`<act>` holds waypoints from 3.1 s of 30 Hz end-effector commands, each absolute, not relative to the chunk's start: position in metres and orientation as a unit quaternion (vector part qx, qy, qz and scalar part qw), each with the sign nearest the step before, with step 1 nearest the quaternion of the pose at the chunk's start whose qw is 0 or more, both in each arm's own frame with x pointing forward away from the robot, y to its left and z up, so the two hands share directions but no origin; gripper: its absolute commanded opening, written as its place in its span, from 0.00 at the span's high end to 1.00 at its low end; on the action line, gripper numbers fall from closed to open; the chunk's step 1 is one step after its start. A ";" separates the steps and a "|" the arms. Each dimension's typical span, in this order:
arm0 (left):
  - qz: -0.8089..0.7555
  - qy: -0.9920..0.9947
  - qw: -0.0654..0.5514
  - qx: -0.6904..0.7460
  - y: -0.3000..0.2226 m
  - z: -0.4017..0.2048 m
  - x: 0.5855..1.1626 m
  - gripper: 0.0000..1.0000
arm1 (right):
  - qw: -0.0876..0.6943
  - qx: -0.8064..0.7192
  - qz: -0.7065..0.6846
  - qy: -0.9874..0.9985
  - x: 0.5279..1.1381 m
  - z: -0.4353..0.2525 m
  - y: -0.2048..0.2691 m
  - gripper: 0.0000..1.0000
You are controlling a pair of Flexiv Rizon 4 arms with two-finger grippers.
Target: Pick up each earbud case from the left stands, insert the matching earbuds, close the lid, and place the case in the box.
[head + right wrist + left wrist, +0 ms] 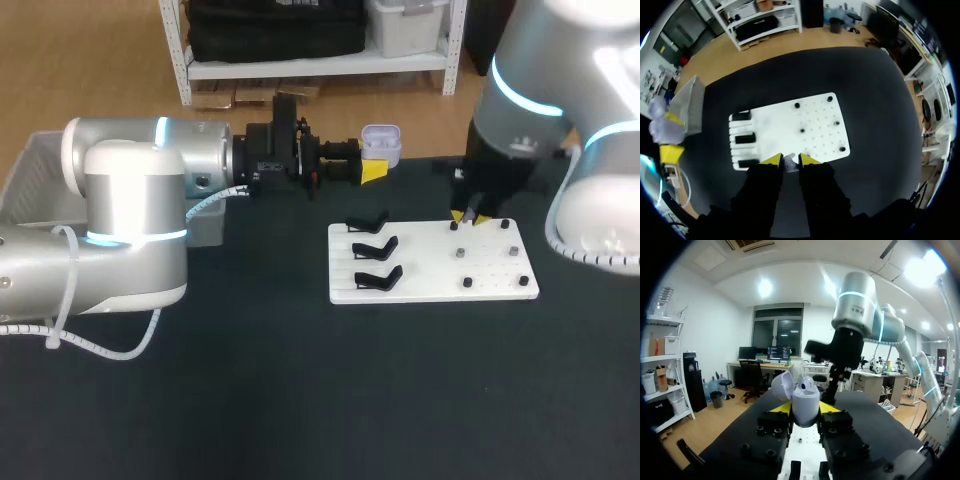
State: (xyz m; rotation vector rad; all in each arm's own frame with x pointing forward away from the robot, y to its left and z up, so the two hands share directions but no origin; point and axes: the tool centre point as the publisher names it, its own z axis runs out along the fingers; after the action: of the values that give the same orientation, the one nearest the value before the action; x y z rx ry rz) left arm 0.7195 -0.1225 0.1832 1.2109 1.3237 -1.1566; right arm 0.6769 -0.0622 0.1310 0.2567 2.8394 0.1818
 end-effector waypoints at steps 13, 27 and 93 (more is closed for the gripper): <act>-0.473 0.542 0.487 0.495 -0.122 0.182 0.718 1.00 | 0.138 -0.041 0.109 0.984 0.659 0.233 -0.015 1.00; -0.473 0.542 0.487 0.495 -0.122 0.182 0.718 1.00 | 0.179 -0.122 0.110 0.970 0.692 0.261 0.026 1.00; -0.473 0.542 0.487 0.495 -0.122 0.182 0.718 1.00 | 0.130 -0.181 0.067 0.973 0.712 0.225 0.055 0.95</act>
State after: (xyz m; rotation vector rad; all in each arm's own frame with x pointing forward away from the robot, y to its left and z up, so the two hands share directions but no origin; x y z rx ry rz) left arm 0.7198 -0.1227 0.1821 1.2106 1.3252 -1.1565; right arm 0.7100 0.0547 0.2266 -0.5280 2.8227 0.1993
